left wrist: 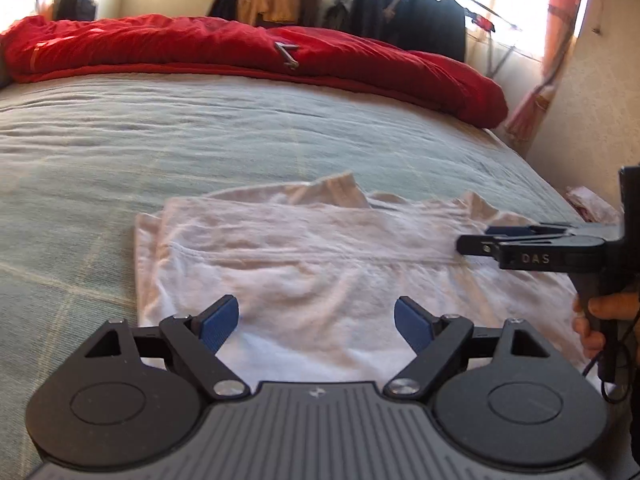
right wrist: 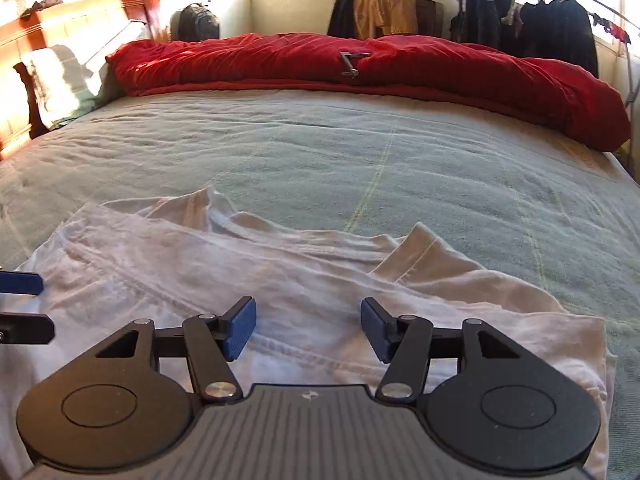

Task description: Fold clothes

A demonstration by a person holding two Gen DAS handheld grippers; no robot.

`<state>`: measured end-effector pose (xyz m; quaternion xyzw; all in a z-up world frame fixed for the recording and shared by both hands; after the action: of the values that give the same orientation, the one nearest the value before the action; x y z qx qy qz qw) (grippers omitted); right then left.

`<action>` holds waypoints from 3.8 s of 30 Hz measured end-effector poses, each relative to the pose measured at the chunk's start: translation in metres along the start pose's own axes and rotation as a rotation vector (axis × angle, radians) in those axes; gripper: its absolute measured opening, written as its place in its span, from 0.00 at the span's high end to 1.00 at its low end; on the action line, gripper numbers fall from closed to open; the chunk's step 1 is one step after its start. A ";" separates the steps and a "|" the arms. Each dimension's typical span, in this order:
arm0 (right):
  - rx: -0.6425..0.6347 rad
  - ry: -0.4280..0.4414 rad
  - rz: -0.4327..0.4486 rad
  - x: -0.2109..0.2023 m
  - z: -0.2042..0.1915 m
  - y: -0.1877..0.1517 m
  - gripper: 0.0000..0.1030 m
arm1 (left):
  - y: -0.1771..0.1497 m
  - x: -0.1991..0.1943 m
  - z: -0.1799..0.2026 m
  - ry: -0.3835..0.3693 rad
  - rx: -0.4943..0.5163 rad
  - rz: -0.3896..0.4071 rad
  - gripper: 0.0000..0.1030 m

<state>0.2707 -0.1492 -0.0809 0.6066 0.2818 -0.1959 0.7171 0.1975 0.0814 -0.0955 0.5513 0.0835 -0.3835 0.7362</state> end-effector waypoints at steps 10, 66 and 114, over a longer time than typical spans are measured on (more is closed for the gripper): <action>-0.074 0.410 0.012 0.000 -0.076 0.058 0.24 | 0.003 -0.020 -0.019 0.025 0.000 0.016 0.16; 0.025 -0.117 -0.107 -0.062 0.054 -0.072 0.00 | -0.050 -0.036 0.023 -0.066 0.063 -0.126 0.10; 0.441 0.404 -0.287 -0.108 0.061 -0.109 0.00 | -0.067 -0.063 0.065 -0.032 0.118 -0.137 0.09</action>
<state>0.1301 -0.2364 -0.0883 0.7280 0.4517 -0.2269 0.4631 0.0906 0.0477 -0.0874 0.5805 0.0868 -0.4459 0.6758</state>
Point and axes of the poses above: each gripper's, at about its wrist camera, not at the fingertips, and x roughly the way its jaws point, z to its right, y to its top, the point moved 6 cm from there along x, roughly the way its jaws point, and after that the axes turned 15 degrees about -y, right-handed, at the moved point
